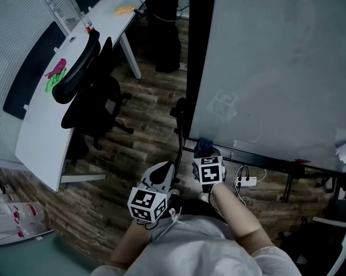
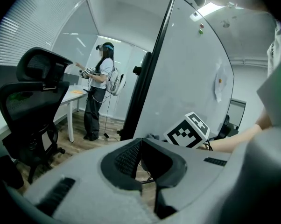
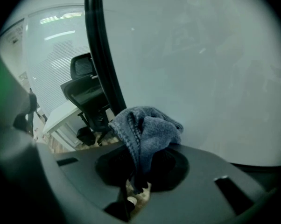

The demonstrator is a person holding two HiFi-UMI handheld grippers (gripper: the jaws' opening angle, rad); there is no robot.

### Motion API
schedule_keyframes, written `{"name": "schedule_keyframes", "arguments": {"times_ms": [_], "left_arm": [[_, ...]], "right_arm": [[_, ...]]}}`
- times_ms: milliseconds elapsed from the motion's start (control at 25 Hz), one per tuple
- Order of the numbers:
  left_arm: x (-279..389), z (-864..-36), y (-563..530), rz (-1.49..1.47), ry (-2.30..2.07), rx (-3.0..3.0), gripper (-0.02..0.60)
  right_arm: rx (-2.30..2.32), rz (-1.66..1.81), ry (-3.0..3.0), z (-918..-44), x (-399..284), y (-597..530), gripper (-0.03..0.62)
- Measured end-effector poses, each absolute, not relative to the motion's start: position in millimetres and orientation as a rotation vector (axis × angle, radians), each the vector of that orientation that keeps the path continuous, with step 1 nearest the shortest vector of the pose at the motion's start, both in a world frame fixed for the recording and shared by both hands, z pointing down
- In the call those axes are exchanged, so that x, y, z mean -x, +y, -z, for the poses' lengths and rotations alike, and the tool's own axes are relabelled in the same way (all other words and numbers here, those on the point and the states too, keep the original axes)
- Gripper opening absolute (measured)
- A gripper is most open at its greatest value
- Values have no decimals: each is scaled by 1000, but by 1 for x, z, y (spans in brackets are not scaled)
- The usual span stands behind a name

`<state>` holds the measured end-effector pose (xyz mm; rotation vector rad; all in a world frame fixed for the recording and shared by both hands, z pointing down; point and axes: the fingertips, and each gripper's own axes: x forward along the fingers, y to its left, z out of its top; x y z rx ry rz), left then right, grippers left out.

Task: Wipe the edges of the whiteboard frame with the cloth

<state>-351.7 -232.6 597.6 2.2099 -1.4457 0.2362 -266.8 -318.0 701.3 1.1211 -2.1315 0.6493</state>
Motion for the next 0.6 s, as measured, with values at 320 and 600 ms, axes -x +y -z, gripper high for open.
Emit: {"name": "schedule_keyframes", "arguments": {"times_ms": [320, 600], "left_arm": [[375, -590, -225, -225, -1502, -2193, 18], [378, -585, -226, -196, -1516, -2194, 18]], "right_arm": [[-1045, -657, -2172, -696, 304, -320, 67], [-983, -626, -2245, -674, 329, -322, 67]]}}
